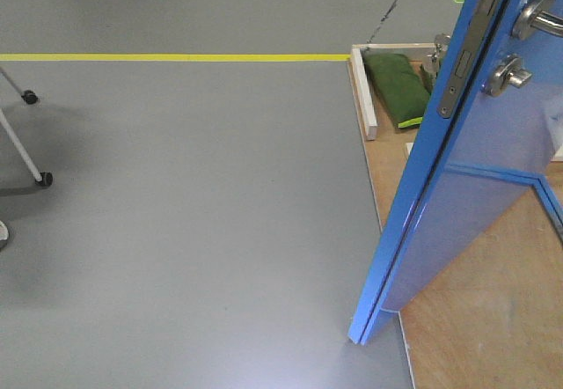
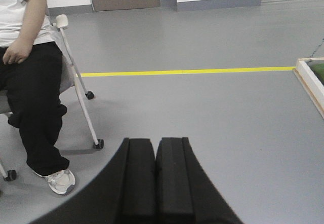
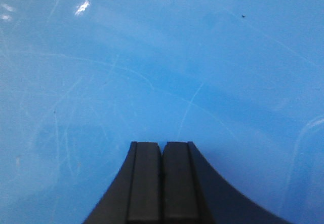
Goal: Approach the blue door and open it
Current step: 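Keep pushing the blue door open with the right gripper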
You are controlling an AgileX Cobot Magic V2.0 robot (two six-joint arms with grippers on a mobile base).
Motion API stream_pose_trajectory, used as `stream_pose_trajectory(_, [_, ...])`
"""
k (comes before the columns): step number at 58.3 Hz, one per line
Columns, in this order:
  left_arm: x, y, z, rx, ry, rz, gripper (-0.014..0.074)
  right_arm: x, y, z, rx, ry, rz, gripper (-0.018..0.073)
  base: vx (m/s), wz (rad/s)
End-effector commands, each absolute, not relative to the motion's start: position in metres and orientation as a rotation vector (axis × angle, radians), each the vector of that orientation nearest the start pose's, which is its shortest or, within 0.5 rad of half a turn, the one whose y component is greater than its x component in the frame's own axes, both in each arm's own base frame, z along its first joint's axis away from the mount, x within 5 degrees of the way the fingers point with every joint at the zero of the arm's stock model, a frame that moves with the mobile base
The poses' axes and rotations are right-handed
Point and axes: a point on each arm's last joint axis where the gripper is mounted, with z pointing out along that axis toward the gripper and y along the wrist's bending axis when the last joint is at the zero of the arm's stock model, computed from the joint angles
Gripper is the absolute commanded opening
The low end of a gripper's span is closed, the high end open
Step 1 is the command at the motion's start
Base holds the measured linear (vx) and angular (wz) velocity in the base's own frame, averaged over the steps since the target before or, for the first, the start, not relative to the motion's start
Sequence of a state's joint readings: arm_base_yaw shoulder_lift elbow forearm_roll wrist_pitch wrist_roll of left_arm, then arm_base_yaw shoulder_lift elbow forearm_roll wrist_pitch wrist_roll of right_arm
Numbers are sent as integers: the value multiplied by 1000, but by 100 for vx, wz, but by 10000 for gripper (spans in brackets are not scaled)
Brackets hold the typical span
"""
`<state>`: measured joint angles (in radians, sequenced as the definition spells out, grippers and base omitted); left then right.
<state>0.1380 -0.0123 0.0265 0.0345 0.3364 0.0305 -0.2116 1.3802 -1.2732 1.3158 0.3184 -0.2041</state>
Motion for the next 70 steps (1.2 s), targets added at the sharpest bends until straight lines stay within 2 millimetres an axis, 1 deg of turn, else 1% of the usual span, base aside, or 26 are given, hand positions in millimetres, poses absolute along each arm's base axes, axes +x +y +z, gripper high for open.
stream_pose_trajectory(1, [54, 8, 182, -70, 1737, 145, 70, 313, -34, 434, 806, 1504, 958, 2, 10, 14])
stream_pose_trajectory(35, [54, 8, 182, -70, 1737, 145, 70, 313, -34, 434, 806, 1504, 958, 2, 16, 14])
stream_pose_trajectory(70, [54, 8, 182, -70, 1737, 145, 70, 313, -34, 434, 807, 1503, 960, 2, 27, 4])
